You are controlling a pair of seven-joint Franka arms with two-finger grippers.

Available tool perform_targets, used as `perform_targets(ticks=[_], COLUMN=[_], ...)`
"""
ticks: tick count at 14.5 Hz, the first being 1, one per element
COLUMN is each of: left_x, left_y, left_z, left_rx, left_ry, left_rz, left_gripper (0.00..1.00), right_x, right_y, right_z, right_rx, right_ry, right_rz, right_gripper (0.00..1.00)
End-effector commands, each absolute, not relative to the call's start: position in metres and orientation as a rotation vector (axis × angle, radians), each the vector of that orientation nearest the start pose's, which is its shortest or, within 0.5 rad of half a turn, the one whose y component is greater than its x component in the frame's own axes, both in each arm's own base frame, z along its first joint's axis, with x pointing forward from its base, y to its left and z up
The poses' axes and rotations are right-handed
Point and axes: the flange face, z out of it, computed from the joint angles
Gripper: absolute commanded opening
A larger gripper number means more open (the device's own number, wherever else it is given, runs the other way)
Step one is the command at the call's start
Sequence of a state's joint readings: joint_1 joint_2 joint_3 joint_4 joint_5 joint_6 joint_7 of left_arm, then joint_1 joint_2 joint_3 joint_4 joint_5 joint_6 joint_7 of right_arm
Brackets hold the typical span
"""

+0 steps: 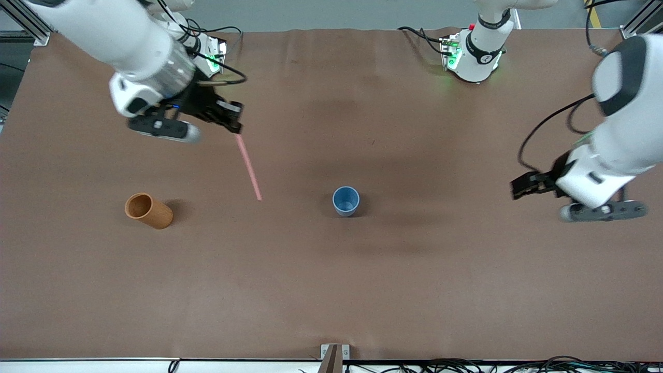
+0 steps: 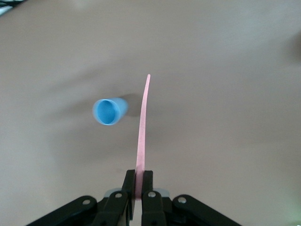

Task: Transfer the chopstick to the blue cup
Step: 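Carry the pink stick over the blue cup with the right gripper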

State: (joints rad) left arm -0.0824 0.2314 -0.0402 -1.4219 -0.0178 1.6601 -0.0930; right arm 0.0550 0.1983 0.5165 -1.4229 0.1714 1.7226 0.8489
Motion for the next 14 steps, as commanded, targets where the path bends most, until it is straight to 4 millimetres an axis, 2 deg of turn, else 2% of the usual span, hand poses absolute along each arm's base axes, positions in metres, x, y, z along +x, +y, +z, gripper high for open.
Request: perform_targets(ticks=[1,2,3,6,10,14], left_x=[0.586,0.568,0.56,0.54,0.543,0.545], left_y=[-0.069,-0.073,-0.077,-0.086,-0.081,-0.081], left_z=[0.62,0.638,0.644,0.645,0.646,0.647], left_rx=[-3.168,-3.158,-3.154,-3.152,-3.156,-3.16], left_ry=[0.177,0.211,0.233,0.262,0.253,0.224], left_rz=[-0.038,-0.035,-0.035,-0.07,-0.068,-0.07], left_gripper=[1.0,1.0,1.0,1.0,1.0,1.0], right_x=[0.541,0.541,0.542,0.538,0.528,0.522], right_y=[0.379,0.396,0.409,0.441,0.461,0.468], right_z=[0.574,0.559,0.549,0.517,0.494,0.491], right_rx=[-2.815,-2.817,-2.816,-2.851,-2.882,-2.881], right_ry=[0.449,0.444,0.439,0.41,0.397,0.385], right_rz=[0.086,0.07,0.05,0.043,0.074,0.099], right_gripper=[0.0,0.0,0.0,0.0,0.01,0.01])
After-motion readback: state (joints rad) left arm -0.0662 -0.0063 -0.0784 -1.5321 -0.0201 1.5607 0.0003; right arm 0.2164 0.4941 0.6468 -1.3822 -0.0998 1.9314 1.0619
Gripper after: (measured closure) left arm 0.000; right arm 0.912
